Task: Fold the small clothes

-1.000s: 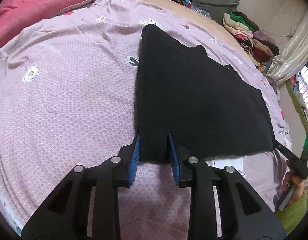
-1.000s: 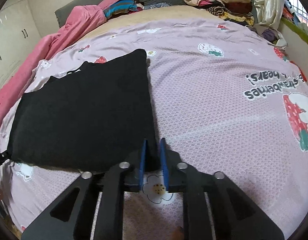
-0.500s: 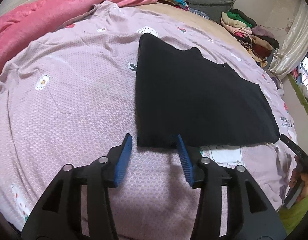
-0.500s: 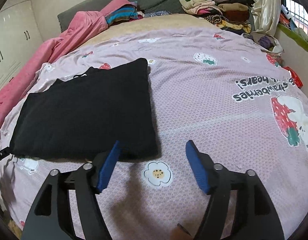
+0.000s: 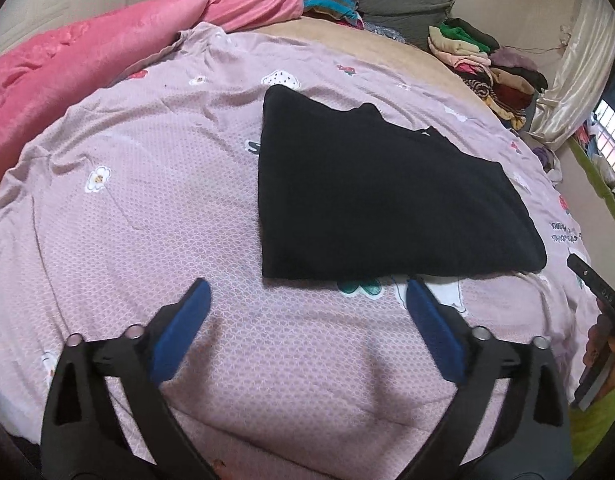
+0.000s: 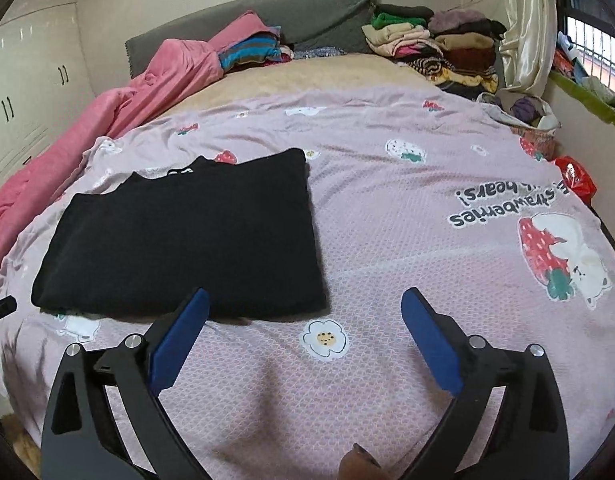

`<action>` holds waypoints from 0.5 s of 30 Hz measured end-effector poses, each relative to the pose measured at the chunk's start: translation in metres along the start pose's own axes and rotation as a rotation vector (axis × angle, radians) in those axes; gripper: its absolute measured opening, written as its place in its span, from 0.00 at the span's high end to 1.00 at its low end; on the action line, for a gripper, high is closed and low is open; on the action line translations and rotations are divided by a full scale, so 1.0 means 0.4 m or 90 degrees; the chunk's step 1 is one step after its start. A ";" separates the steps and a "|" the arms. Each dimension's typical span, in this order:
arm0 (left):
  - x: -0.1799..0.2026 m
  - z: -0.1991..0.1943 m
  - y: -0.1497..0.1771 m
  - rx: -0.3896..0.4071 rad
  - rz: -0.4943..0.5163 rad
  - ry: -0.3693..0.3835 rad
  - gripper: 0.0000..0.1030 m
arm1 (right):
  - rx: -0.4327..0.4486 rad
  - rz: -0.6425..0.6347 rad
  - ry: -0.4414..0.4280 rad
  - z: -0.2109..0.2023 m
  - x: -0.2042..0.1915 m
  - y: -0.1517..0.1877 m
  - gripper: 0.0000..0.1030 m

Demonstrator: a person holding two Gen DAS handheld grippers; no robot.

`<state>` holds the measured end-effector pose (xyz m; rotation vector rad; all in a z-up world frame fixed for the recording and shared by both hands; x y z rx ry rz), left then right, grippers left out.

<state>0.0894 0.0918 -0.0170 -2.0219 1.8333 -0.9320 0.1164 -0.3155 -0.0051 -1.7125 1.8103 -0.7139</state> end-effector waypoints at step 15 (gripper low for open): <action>0.037 -0.051 0.003 0.024 0.026 -0.006 0.09 | 0.049 -0.024 -0.001 -0.085 -0.043 -0.011 0.05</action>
Point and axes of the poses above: each gripper's, at about its wrist camera, not at the fingertips, and z roughly the way its jaws point, x to its right, y to its underside, the point moved 2 cm from there along z, roughly the way its jaws point, and after that the axes turned 5 degrees about y, right-handed, at the moved point
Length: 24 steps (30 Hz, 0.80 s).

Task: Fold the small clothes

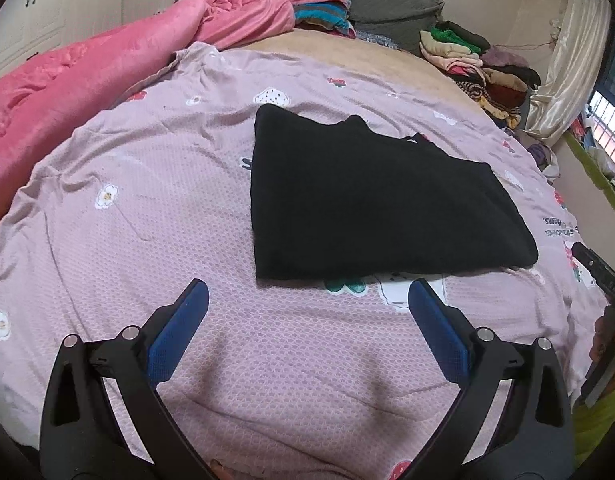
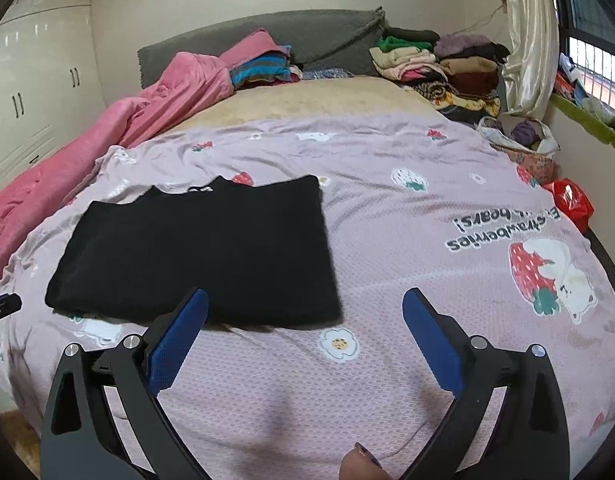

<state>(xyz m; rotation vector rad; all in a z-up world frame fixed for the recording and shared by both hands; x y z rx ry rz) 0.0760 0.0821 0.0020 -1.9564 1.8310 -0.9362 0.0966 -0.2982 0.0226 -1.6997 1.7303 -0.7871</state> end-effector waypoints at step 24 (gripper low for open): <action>-0.126 -0.073 0.013 0.036 -0.046 -0.050 0.09 | 0.011 -0.118 -0.123 -0.040 -0.300 -0.013 0.05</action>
Point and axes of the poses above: each gripper's, at about its wrist camera, not at the fingertips, and z roughly the way its jaws point, x to its right, y to its underside, the point moved 2 cm from there along z, roughly the way its jaws point, and after that the axes turned 5 degrees about y, right-handed, at the moved point
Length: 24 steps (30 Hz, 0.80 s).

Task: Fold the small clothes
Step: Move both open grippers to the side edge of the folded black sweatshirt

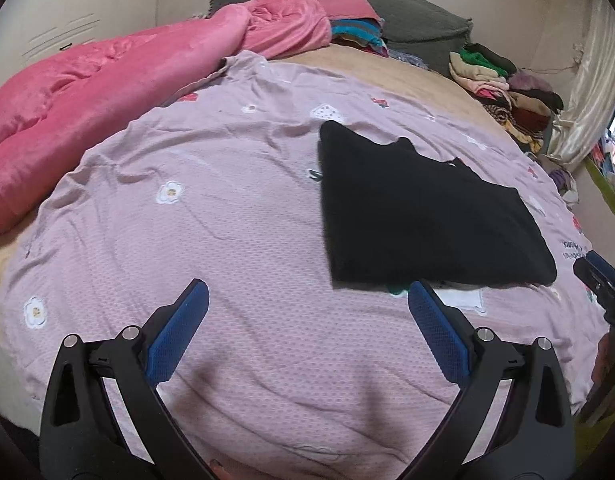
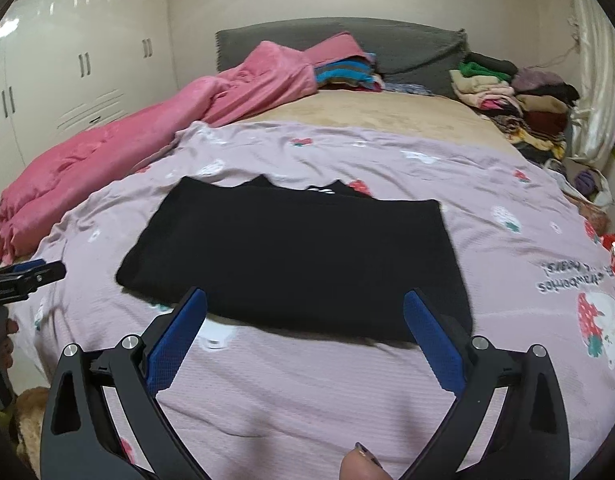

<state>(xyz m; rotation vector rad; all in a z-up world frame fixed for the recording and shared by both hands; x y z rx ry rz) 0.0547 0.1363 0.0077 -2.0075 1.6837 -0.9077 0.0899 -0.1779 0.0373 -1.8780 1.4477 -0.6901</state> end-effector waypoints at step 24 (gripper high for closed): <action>-0.065 0.040 -0.065 0.001 0.009 -0.057 0.09 | -0.034 -0.188 -0.056 0.128 -0.300 0.025 0.04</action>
Point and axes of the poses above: each gripper's, at about its wrist camera, not at the fingertips, and z roughly the way its jaws point, x to its right, y to its underside, the point moved 2 cm from there along z, roughly the way its jaws point, and after that the axes turned 5 degrees about y, right-handed, at the moved point
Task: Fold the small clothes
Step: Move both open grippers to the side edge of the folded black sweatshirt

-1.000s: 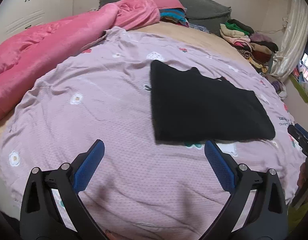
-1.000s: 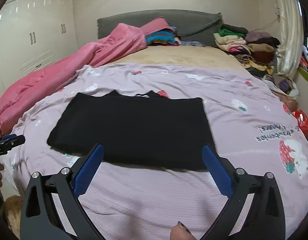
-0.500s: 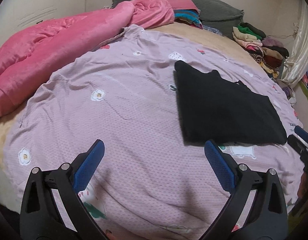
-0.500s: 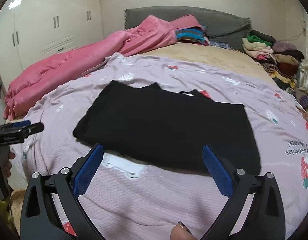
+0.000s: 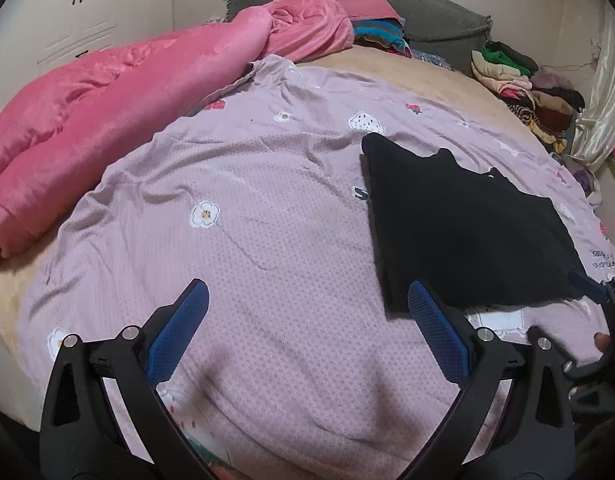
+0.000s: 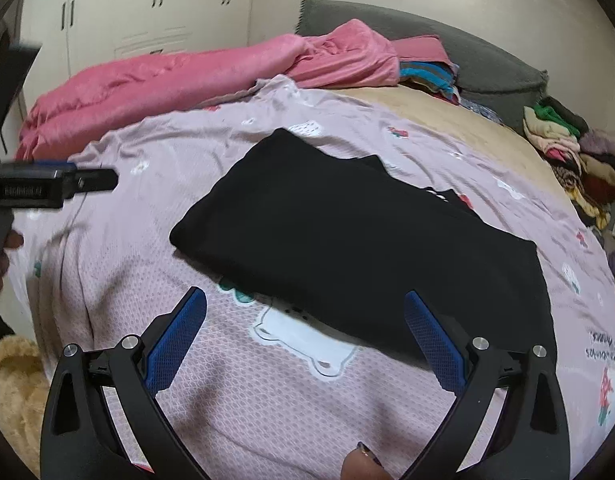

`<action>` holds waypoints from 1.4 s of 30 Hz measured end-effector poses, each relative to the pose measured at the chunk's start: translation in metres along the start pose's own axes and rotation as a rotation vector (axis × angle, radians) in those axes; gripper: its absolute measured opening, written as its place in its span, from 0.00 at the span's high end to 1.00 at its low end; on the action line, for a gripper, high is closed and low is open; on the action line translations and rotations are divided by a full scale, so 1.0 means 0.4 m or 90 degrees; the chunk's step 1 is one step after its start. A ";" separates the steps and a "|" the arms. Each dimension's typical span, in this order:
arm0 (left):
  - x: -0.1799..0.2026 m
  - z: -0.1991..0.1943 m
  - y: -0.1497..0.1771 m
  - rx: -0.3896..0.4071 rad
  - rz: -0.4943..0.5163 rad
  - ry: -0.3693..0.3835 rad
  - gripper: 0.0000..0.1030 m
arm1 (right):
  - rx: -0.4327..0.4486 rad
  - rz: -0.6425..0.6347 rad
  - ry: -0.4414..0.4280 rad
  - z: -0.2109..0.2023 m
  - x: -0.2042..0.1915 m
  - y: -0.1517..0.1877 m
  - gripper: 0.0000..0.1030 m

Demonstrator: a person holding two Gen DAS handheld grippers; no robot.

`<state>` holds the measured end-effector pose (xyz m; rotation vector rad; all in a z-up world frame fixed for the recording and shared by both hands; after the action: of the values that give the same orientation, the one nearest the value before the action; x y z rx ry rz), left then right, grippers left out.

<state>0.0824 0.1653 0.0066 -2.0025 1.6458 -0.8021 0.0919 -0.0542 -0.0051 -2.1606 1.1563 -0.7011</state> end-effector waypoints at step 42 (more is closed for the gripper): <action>0.075 0.237 -0.198 -0.042 0.061 -0.004 0.09 | 0.053 -0.209 0.147 0.239 -0.146 -0.063 0.23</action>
<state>0.2079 0.1492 -0.0075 -1.9514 1.7710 -0.7151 0.1424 0.0309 -0.0637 -2.2659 0.8675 -1.1463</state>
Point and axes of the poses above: each gripper's, at about its wrist camera, not at the fingertips, and z roughly the way its jaws point, x to its right, y to its underside, the point moved 2 cm from there along z, roughly the way its jaws point, and after that the axes turned 5 degrees about y, right-handed, at the moved point
